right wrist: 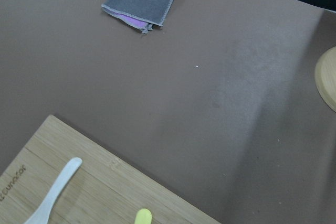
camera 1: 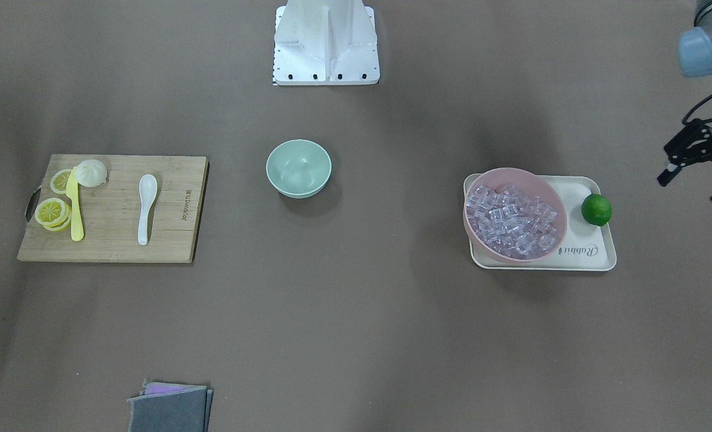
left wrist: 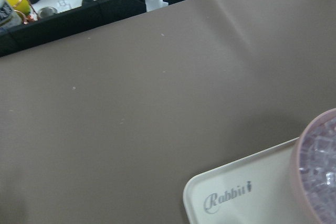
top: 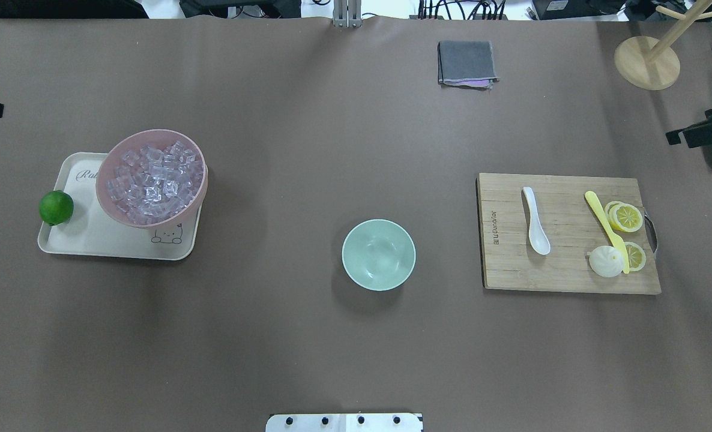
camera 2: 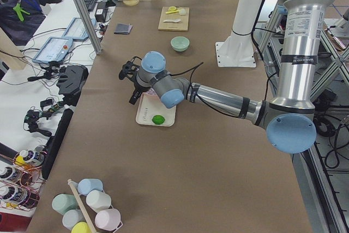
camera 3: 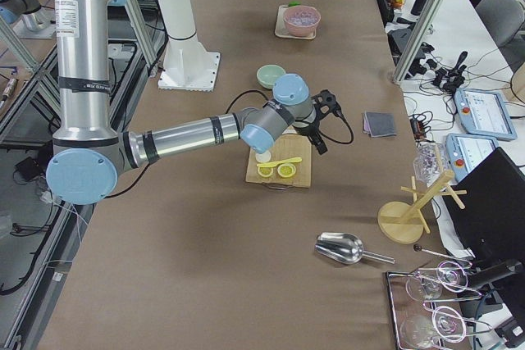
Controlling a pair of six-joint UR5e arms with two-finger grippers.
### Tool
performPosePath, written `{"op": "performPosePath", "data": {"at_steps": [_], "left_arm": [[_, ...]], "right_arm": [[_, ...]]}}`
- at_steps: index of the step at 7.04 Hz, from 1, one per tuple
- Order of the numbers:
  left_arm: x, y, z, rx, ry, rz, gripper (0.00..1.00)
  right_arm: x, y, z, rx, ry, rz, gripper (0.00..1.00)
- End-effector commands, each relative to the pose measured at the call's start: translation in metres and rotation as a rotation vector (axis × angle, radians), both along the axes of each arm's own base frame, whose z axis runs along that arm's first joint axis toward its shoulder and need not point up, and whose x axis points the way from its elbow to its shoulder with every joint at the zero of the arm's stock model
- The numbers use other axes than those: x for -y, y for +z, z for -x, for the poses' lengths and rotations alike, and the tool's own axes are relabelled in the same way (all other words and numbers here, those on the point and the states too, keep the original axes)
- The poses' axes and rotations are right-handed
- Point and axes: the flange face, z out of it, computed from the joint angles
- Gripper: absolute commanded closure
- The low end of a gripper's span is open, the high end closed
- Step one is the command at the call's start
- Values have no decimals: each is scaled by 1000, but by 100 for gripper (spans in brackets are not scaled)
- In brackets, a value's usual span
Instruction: Put spoon and ice into bowl
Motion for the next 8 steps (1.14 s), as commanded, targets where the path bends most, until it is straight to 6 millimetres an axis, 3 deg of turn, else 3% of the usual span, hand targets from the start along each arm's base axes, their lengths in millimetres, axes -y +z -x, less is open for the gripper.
{"op": "performPosePath", "data": {"at_steps": [1,2,4,5,8], "left_arm": [[-3,-48,-87,-53,-8,28,1],[-9,-56,-120,-51,-18,37,1],[-20,-55,-164,-7,-48,17,3],[-27,-52,-183,18,-57,2,3],[-46,-40,-225,68,-52,-15,19]], "right_arm": [[-8,-26,60,-31,87,18,0],[-13,-30,84,-44,116,27,1],[-22,-38,116,-64,150,35,1],[-25,-40,123,-66,156,30,1],[-27,-40,127,-70,154,27,0]]}}
